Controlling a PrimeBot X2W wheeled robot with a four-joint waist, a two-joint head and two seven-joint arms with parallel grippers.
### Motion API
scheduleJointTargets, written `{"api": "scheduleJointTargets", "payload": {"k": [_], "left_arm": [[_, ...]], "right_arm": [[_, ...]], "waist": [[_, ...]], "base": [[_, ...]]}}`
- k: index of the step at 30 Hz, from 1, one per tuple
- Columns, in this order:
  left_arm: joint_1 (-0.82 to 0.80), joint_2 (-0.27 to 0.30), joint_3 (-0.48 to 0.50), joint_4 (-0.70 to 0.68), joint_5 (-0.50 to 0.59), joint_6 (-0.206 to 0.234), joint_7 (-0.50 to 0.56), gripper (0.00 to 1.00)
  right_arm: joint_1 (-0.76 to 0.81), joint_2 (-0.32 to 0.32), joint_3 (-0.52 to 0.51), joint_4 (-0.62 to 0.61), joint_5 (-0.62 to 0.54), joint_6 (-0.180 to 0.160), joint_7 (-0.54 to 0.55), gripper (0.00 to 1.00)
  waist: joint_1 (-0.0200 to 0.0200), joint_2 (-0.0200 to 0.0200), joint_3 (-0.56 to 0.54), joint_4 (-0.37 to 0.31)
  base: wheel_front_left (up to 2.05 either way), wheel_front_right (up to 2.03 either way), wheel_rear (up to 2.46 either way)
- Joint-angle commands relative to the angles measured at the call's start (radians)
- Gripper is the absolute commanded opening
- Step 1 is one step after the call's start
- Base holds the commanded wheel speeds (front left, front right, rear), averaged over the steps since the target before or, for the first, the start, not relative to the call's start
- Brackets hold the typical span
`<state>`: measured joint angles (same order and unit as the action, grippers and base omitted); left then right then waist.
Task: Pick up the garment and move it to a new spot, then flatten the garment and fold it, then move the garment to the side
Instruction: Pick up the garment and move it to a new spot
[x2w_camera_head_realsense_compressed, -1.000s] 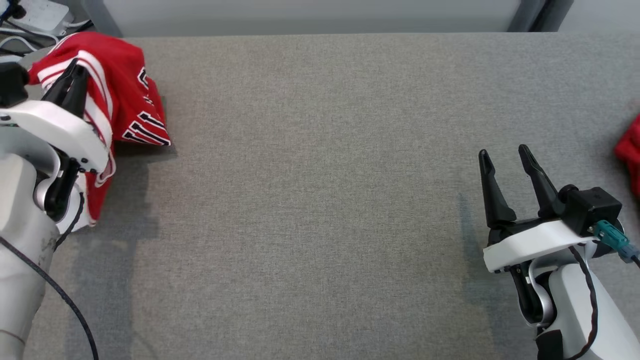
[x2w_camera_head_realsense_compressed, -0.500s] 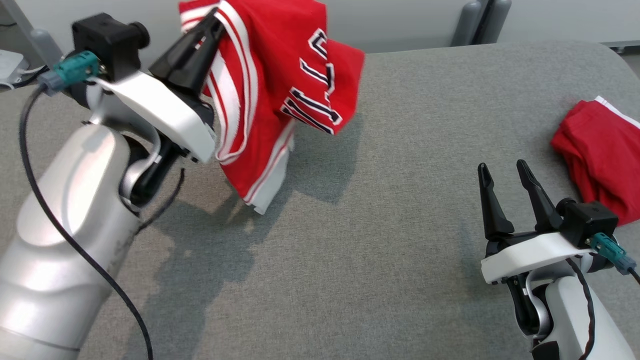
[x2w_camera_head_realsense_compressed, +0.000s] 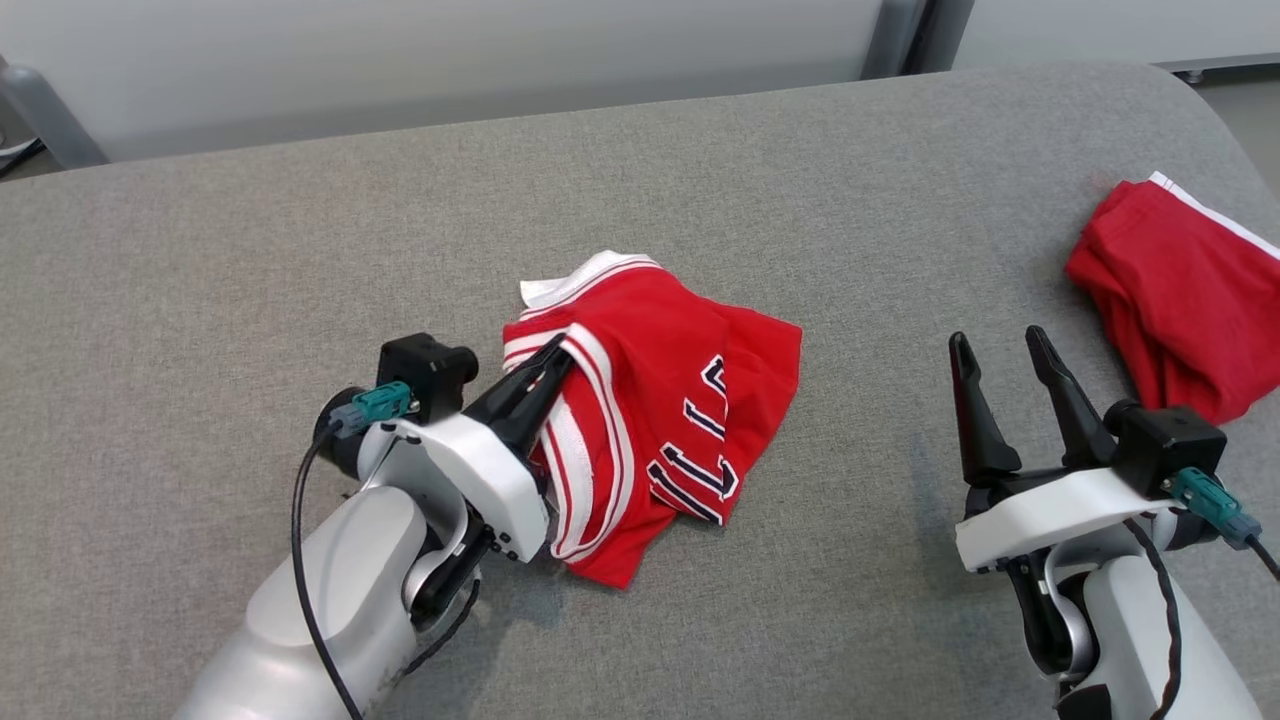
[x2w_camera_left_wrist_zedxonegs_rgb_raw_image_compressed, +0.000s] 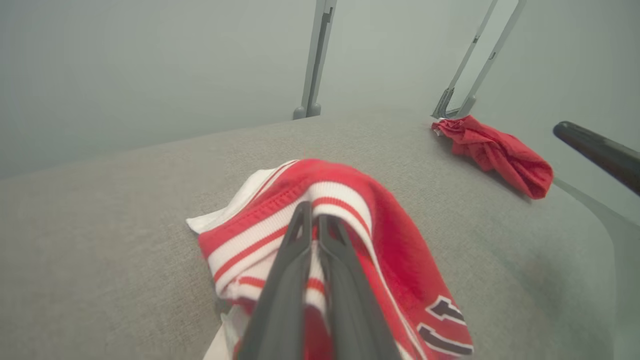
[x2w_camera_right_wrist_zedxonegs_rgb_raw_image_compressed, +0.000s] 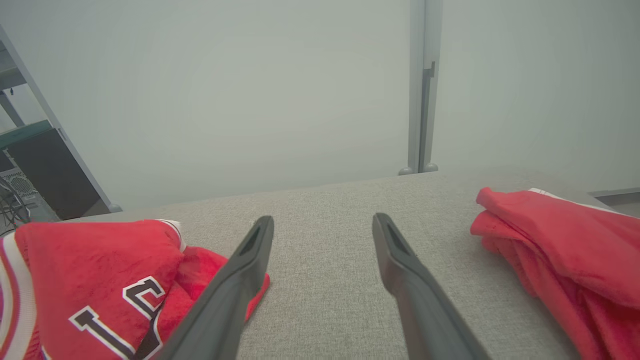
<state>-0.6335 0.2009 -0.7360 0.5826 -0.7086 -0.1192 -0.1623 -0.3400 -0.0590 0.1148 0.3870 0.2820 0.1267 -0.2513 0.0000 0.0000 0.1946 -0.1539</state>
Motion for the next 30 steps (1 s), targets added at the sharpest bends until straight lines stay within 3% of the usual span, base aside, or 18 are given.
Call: {"api": "scheduleJointTargets", "payload": {"k": [1, 2, 10, 19, 30], "left_arm": [[-0.018, 0.02, 0.028, 0.007, 0.011, -0.002, -0.02, 0.66], [-0.017, 0.013, 0.029, 0.037, 0.007, -0.003, -0.035, 1.0], [0.028, 0.004, 0.113, 0.138, 0.016, 0.007, -0.098, 1.0], [0.232, 0.002, 0.373, -0.134, 0.22, 0.074, -0.099, 1.0], [0.478, -0.086, 0.662, -0.35, 0.439, 0.086, -0.099, 1.0]], "right_arm": [[-0.021, 0.006, 0.028, -0.017, -0.002, 0.004, -0.01, 1.0], [-0.022, 0.006, 0.032, -0.014, -0.002, 0.004, -0.01, 1.0], [-0.013, 0.006, 0.03, -0.007, -0.001, 0.004, -0.01, 1.0], [0.003, 0.005, 0.027, -0.007, -0.007, 0.004, -0.01, 1.0], [0.036, 0.006, 0.019, -0.004, -0.017, 0.004, -0.01, 1.0]], "waist": [[0.0, 0.0, 0.0, -0.001], [0.0, 0.0, -0.002, -0.002], [0.0, 0.0, -0.027, 0.025], [0.0, 0.0, -0.057, 0.076], [0.0, 0.0, -0.104, 0.088]], "base": [[0.0, 0.0, 0.0], [0.0, 0.0, 0.0], [0.0, 0.0, 0.0], [0.0, 0.0, 0.0], [0.0, 0.0, 0.0]]}}
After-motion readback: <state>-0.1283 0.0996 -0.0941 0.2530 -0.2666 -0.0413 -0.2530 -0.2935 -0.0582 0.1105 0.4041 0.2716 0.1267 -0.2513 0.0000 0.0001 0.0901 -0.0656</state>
